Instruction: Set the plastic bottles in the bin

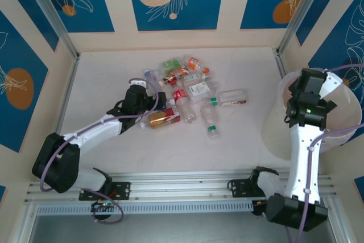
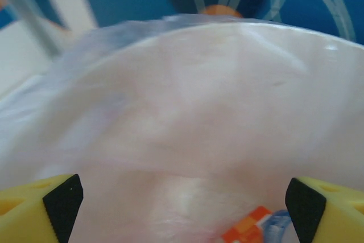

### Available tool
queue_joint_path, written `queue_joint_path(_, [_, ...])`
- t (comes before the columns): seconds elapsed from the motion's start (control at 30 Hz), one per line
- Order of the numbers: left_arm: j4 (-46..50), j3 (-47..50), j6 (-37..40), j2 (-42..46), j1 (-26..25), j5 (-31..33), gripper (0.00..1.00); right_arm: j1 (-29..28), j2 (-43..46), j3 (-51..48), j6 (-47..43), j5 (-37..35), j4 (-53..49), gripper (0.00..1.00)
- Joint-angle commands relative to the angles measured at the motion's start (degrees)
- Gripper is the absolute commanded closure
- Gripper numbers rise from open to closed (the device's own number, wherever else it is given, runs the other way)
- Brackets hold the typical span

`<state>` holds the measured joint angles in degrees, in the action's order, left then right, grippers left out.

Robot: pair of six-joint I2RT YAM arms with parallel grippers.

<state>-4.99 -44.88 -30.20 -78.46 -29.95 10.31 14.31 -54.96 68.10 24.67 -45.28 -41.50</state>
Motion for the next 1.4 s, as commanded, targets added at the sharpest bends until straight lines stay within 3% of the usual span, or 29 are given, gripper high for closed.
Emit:
queue_joint_path(0.0, [7.7,-0.9,-7.3,2.4,1.7,4.4,0.0,-5.2,1.2,1.5,0.9,5.2,2.0,0.03])
queue_joint_path(0.2, [16.4,-1.6,-18.2,4.0,4.5,3.1,0.0,-11.2,2.1,1.1,2.0,9.4,6.6,0.0])
queue_joint_path(0.33, [21.5,-0.9,-29.0,4.8,6.0,2.4,0.0,-13.1,4.5,-1.5,3.0,17.6,11.3,0.01])
queue_joint_path(0.43, [23.7,0.7,-40.2,5.4,6.4,-0.7,0.0,-13.6,7.6,-5.3,2.0,28.2,18.2,0.0])
queue_joint_path(0.57, [21.5,4.3,-55.7,5.4,5.6,-8.7,0.0,-14.4,10.2,-8.5,4.4,48.0,26.4,0.0])
queue_joint_path(0.63, [20.8,6.1,-62.0,5.5,4.7,-9.6,0.0,-15.5,10.1,-9.4,4.6,57.4,29.9,0.01])
queue_joint_path(0.73, [20.2,7.6,-66.9,5.5,3.5,-7.3,0.0,-18.0,9.2,-12.0,4.0,65.0,34.7,0.0])
queue_joint_path(0.97, [16.2,9.8,-75.0,3.0,2.8,-7.7,0.05,-23.6,7.9,-15.5,-1.3,62.3,33.3,0.0])
queue_joint_path(1.13, [12.3,10.8,-79.8,-0.6,2.5,-10.5,0.12,-25.1,8.4,-15.9,-3.3,59.8,31.4,0.0])
queue_joint_path(1.37, [6.9,11.3,-83.5,-5.2,2.1,-9.8,0.24,-25.9,10.0,-16.4,-4.6,57.8,30.3,0.0])
